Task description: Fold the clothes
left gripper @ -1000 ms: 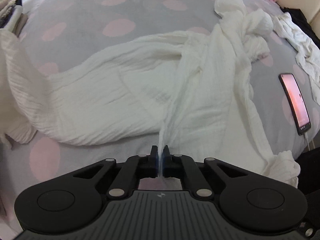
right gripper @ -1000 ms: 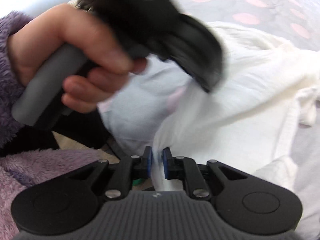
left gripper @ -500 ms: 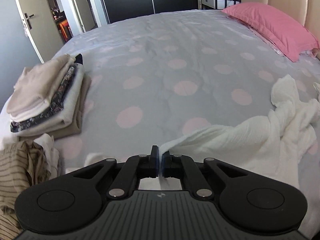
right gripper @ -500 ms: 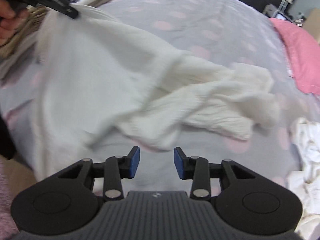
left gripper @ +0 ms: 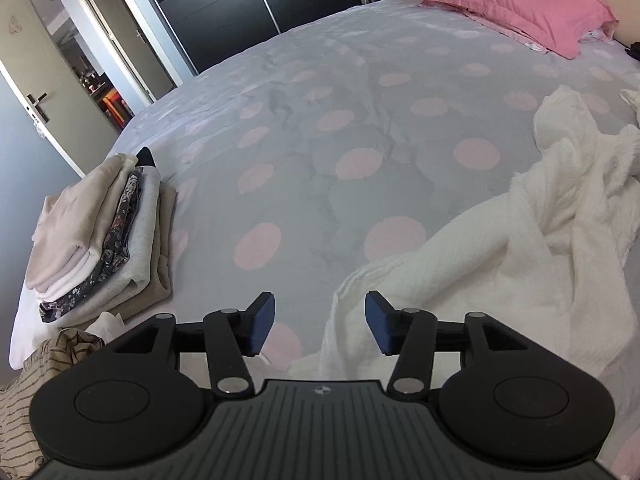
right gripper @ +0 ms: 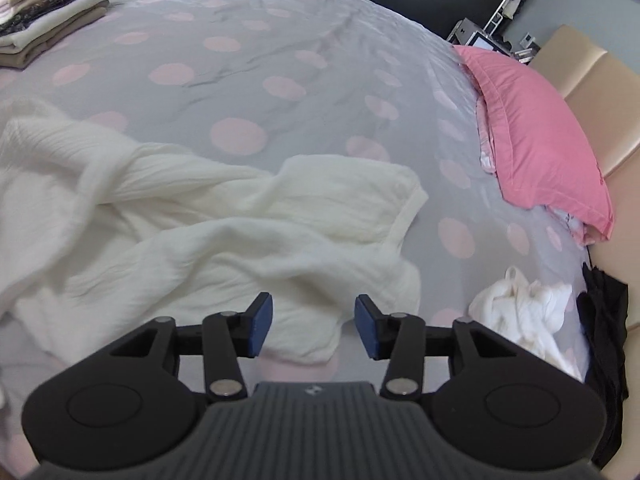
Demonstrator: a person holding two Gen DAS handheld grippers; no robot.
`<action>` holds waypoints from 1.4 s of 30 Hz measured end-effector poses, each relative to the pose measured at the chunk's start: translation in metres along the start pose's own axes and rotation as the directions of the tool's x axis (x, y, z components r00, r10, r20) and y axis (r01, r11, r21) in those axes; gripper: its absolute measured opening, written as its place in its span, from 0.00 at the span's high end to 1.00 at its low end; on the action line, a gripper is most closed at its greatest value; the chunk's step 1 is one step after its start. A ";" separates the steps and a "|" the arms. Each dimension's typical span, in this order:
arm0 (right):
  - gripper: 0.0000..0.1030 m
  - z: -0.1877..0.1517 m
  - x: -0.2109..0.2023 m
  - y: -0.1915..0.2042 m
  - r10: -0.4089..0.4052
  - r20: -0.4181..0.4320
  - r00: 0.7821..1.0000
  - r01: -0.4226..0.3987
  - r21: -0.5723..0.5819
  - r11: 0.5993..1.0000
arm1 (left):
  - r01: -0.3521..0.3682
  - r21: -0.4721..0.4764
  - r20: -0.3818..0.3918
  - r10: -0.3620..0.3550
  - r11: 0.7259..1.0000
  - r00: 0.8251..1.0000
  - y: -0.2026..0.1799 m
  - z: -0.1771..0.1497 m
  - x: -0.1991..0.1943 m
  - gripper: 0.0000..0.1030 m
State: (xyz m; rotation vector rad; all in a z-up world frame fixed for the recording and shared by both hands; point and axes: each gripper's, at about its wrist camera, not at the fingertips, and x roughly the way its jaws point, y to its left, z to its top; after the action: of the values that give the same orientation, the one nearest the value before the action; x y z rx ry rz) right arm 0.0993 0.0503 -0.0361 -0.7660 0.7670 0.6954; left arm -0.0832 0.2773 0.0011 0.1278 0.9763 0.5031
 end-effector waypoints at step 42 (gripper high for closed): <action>0.84 -0.120 -0.011 -0.107 -0.272 -0.342 0.899 0.367 0.251 0.896 | 0.476 -0.078 -0.166 -0.483 0.876 0.860 -0.105 -0.078 -0.065 0.48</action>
State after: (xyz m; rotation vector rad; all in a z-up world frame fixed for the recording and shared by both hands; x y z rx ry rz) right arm 0.1355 -0.1064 -0.0502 -0.6938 0.9694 0.1470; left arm -0.1401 0.1456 -0.0271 -0.1962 1.1318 0.0679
